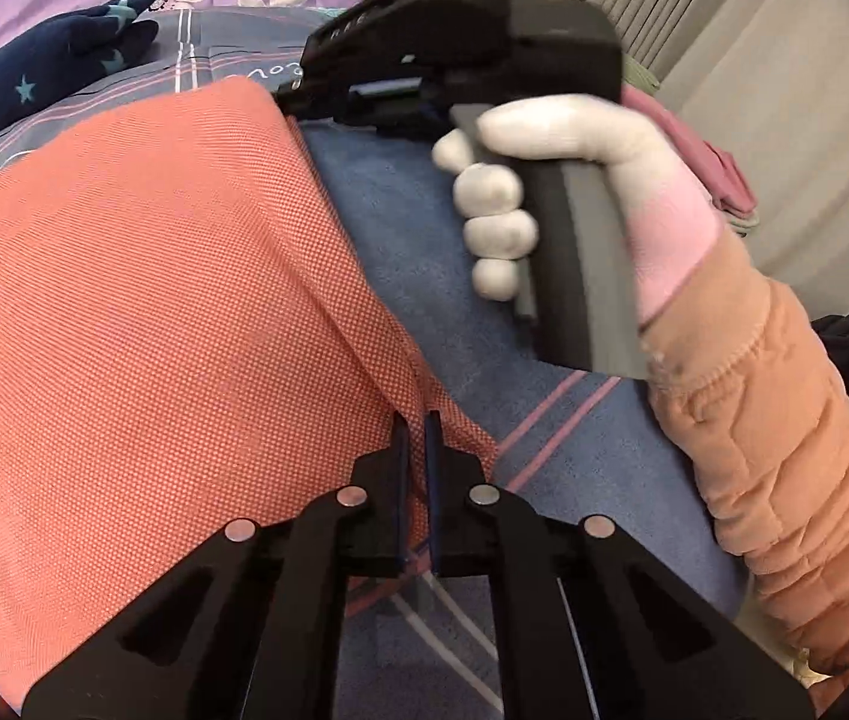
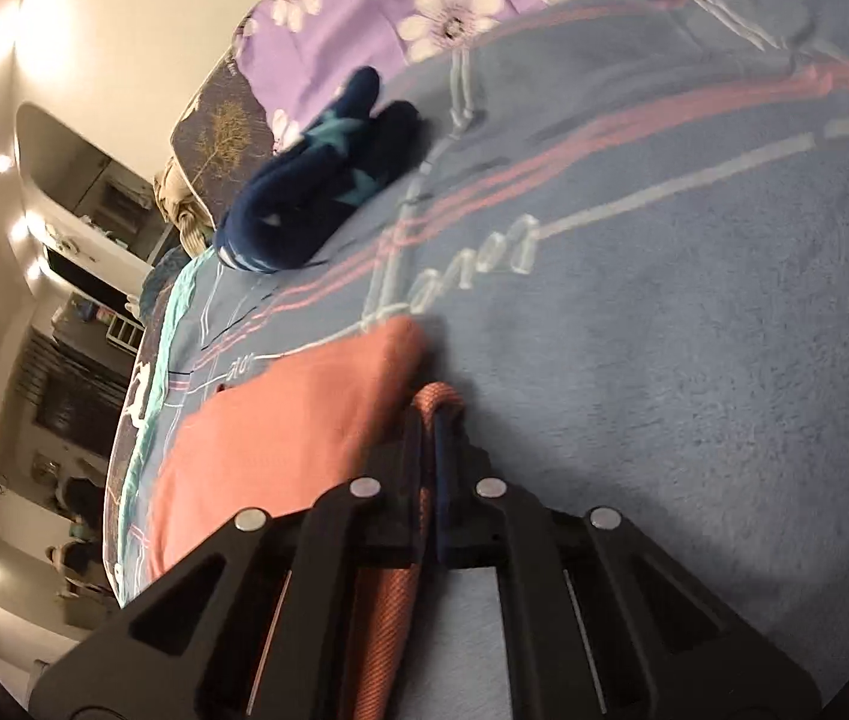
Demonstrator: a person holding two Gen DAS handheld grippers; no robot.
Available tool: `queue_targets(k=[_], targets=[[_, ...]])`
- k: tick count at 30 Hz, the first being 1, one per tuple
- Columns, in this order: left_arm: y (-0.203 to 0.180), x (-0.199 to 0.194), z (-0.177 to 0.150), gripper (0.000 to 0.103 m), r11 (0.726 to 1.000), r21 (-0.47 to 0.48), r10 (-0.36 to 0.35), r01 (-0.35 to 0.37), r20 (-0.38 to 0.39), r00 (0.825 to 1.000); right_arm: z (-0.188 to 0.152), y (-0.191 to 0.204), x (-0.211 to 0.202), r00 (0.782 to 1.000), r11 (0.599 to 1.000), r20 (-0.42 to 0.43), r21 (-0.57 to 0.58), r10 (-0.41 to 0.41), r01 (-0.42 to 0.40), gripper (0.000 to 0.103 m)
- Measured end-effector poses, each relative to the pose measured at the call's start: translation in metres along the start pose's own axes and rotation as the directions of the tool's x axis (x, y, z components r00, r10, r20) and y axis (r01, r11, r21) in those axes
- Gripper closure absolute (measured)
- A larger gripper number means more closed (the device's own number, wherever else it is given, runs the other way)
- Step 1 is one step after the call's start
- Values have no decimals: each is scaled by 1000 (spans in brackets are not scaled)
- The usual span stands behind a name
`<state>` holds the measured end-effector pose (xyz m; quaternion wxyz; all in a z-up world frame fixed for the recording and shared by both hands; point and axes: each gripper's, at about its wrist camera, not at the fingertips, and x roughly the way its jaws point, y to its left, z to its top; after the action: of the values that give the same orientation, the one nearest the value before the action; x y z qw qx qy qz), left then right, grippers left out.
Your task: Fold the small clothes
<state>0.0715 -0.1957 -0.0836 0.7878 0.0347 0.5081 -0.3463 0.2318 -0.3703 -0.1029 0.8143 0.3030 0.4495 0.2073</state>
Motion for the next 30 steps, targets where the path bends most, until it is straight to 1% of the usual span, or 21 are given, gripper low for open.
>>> queue_targets(k=[1, 2, 5, 6, 8, 10, 12, 13, 17, 19, 20, 21, 22, 23, 24, 25, 26, 27, 28, 29, 30], targets=[[-1, 0, 0, 99, 1000, 7, 0, 0, 1, 1000, -1, -4, -3, 1000, 1000, 5, 20, 18, -18, 99], [-1, 0, 0, 99, 1000, 10, -5, 5, 4, 1000, -2, -5, -8, 1000, 1000, 18, 23, 7, -7, 98], [0, -5, -2, 97, 999, 0, -49, 49, 23, 999, -11, 10, -33, 993, 993, 68, -73, -92, 97, 94], [1, -7, -3, 96, 997, -2, -71, 71, 31, 997, -17, 17, -43, 993, 988, 80, -117, -93, 102, 94], [-4, -9, -4, 96, 993, 10, -118, 118, 30, 993, -35, 31, -67, 995, 980, 81, -188, -53, 67, 94], [-14, -10, -8, 92, 988, 50, -150, 149, 19, 988, -53, 39, -85, 995, 972, 83, -226, -53, 70, 94], [-26, -11, -13, 85, 988, 104, -115, 113, 20, 993, -73, 43, -99, 996, 965, 74, -253, -47, 65, 94], [-30, -14, -17, 85, 988, 122, -101, 98, 18, 995, -80, 45, -103, 997, 964, 71, -257, -42, 59, 94], [-16, -36, -28, 85, 994, 83, -78, 73, 50, 996, -124, 60, -113, 999, 957, 18, -289, 30, -23, 94], [1, -54, -37, 85, 999, 40, -26, 23, 92, 995, -142, 68, -105, 997, 947, -31, -311, 76, -82, 93], [11, -64, -42, 84, 1000, 16, 11, -13, 112, 994, -153, 72, -95, 990, 942, -84, -307, 115, -135, 93], [26, -77, -47, 81, 998, -24, 67, -64, 137, 988, -158, 72, -88, 990, 944, -101, -306, 96, -123, 85], [42, -85, -48, 78, 994, -54, 104, -97, 150, 983, -164, 69, -81, 994, 949, -103, -310, 24, -55, 81], [60, -96, -55, 70, 984, -97, 166, -152, 163, 972, -169, 63, -71, 990, 943, -88, -326, -107, 73, 85], [77, -104, -63, 66, 961, -137, 261, -240, 164, 951, -173, 56, -68, 986, 932, -58, -339, -157, 129, 101], [88, -111, -71, 65, 931, -160, 351, -327, 148, 925, -175, 53, -70, 990, 938, -44, -328, -135, 113, 101], [106, -114, -83, 65, 884, -183, 453, -430, 110, 885, -175, 49, -73, 992, 949, -45, -298, -121, 102, 101], [121, -116, -95, 65, 852, -207, 504, -481, 74, 860, -175, 48, -77, 992, 956, -41, -273, -121, 105, 101], [133, -122, -107, 63, 846, -237, 504, -477, 65, 861, -177, 49, -78, 991, 955, -37, -271, -132, 118, 101], [144, -131, -117, 63, 860, -277, 467, -428, 91, 880, -178, 50, -80, 989, 953, -33, -275, -144, 130, 101], [154, -144, -127, 63, 868, -323, 434, -378, 123, 893, -180, 53, -81, 986, 947, -27, -283, -166, 152, 101]])
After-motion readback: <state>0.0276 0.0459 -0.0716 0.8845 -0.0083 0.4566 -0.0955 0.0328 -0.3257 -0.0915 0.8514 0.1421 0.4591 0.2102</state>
